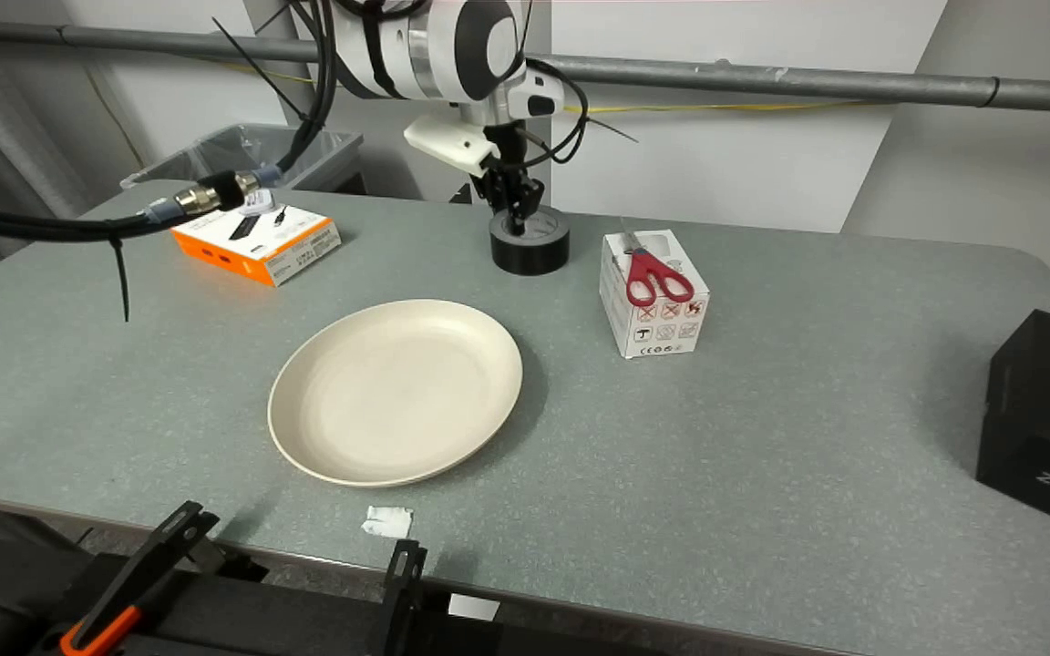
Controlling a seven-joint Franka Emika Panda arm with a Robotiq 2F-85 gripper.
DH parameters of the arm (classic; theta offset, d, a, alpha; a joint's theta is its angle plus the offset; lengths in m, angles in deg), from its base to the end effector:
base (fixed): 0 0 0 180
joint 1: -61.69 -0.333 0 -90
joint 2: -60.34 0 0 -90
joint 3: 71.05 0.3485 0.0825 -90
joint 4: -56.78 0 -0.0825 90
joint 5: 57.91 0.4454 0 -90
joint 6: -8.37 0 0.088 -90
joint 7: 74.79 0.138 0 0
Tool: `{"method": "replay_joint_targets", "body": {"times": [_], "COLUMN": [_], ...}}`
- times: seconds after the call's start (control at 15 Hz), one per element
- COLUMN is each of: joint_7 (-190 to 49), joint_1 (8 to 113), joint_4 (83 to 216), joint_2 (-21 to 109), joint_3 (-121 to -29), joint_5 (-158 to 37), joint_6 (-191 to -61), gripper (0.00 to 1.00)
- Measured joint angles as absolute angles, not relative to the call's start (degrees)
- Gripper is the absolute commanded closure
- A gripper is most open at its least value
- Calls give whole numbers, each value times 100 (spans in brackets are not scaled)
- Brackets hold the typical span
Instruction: Put the masking tape on the plate
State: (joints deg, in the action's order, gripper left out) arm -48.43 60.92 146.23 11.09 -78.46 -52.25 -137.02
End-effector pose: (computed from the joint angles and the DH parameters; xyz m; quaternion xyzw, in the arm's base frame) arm 0.7747 -0.0781 0.0953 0.9529 -0.2964 0.0645 0.0060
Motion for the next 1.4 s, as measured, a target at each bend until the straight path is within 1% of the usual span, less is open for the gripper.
{"method": "replay_joint_targets", "body": {"times": [0.13, 0.4, 0.6, 0.8, 1.27, 1.33, 1.4], "joint_7": [-4848, -4923, -5079, -5400, -5740, -5740, -5740], "joint_1": [6167, 6431, 6411, 6316, 5853, 5823, 5818], "joint_4": [14383, 13810, 13798, 14303, 16395, 16625, 16730], "joint_2": [1051, 1015, 1273, 1840, 3153, 3281, 3331], "joint_3": [-7812, -7599, -7537, -7400, -7311, -7313, -7307], "joint_5": [-5100, -4900, -4900, -4901, -5427, -5515, -5526], "joint_6": [-13379, -12512, -12297, -12282, -12265, -12265, -12266], "gripper": [94, 94, 94, 94, 94, 74, 74]}}
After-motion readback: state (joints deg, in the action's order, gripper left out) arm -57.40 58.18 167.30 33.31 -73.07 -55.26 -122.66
